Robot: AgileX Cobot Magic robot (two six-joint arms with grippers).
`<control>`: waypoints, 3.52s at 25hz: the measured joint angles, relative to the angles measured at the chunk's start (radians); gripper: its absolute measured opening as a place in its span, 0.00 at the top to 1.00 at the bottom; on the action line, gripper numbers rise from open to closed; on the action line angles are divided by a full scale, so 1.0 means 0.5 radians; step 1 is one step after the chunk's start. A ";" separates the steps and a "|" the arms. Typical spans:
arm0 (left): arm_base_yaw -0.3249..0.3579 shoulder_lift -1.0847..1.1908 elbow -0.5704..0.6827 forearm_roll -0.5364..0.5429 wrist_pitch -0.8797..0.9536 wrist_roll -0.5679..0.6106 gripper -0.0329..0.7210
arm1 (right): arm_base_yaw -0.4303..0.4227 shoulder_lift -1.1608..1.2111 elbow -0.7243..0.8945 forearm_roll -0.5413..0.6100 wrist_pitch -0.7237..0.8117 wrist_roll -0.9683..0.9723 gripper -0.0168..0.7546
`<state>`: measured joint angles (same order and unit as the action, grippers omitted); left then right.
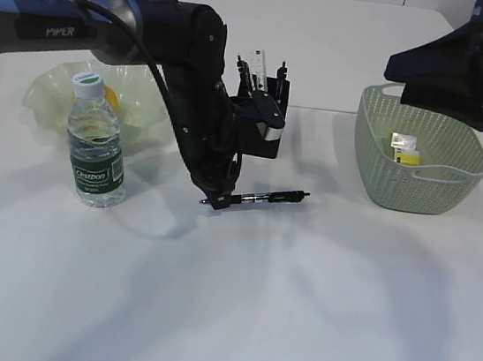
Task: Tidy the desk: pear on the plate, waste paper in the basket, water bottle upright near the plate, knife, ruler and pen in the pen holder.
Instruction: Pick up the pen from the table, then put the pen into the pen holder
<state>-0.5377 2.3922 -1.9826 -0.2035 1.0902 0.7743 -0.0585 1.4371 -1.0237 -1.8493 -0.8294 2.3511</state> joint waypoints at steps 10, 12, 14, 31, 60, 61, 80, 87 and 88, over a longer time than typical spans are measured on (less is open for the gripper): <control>0.000 -0.068 0.000 -0.069 0.075 -0.074 0.88 | 0.000 0.000 0.000 0.000 0.000 0.000 0.56; 0.000 -0.068 0.000 -0.078 0.083 -0.083 0.88 | 0.000 0.000 0.000 0.000 0.000 0.000 0.56; 0.000 -0.073 0.004 -0.098 0.091 -0.084 0.88 | 0.000 0.000 0.000 0.000 0.012 0.000 0.56; 0.000 -0.252 0.004 -0.154 0.248 -0.104 0.88 | 0.000 0.013 0.000 0.000 0.041 -0.004 0.56; 0.139 -0.810 0.174 -0.320 0.272 -0.292 0.88 | 0.000 0.013 0.000 0.000 0.045 -0.004 0.56; 0.139 -0.837 0.199 -0.324 0.272 -0.292 0.88 | 0.000 0.013 0.000 0.000 0.045 -0.004 0.56; 0.139 -1.334 0.809 -0.470 0.279 -0.296 0.88 | 0.000 0.013 0.000 0.000 0.050 -0.004 0.56; 0.139 -1.385 0.828 -0.661 0.202 -0.297 0.88 | 0.000 0.013 0.000 0.000 0.050 -0.004 0.56; 0.139 -1.385 0.828 -0.685 0.182 -0.300 0.88 | 0.000 0.013 0.000 0.000 0.050 -0.004 0.56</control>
<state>-0.4682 1.6998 -1.5684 -0.5460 1.1811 0.6244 -0.0585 1.4437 -1.0237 -1.8493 -0.8043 2.3490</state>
